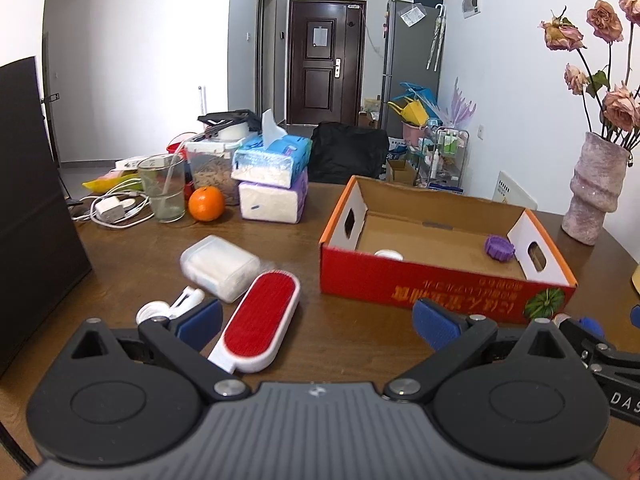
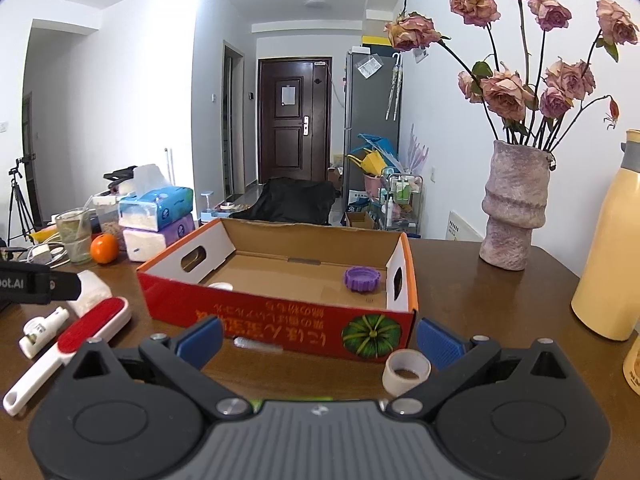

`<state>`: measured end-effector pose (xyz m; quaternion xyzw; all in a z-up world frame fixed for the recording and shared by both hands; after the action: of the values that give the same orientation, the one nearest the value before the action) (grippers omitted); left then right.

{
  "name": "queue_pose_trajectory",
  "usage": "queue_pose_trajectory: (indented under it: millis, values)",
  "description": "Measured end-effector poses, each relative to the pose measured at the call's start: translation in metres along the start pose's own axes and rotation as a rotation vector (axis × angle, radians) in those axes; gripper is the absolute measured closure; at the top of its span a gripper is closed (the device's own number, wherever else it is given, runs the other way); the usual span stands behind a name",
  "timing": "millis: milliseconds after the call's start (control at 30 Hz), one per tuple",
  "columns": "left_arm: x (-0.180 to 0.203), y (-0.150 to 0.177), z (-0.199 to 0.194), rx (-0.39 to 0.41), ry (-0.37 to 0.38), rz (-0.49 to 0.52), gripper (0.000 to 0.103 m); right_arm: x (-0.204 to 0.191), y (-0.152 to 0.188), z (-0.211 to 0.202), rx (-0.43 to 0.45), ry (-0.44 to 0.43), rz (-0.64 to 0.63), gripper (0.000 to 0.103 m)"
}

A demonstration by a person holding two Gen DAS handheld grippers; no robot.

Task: Organize rigid objects
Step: 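Withdraw both tools from the box back toward the table items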

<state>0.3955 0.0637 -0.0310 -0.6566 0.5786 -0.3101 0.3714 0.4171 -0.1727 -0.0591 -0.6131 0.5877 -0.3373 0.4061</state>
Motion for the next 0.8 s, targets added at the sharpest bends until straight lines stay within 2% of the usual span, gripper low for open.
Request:
queue_pose_trajectory:
  millis: [433,800]
  values:
    - [-0.036,0.036,-0.025,-0.029,-0.035,0.001,0.0,-0.008,0.031,-0.032,-0.034,-0.007,-0.015,0.0]
    - [-0.062,0.055,-0.009,-0.077,-0.054,0.014,0.0,-0.008,0.048,-0.033,-0.069,0.015,-0.007,0.0]
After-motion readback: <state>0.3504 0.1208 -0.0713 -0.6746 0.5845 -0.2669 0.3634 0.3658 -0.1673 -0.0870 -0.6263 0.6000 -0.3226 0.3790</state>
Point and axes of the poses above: each gripper's, at about its wrist camera, not at the fingertips, and z roughly the way its jaws point, x to its right, y to its underside, the point moved 5 cm from there along z, roughly the way its jaws point, and after that the axes turned 3 degrees about z, right-handed, at the moved point
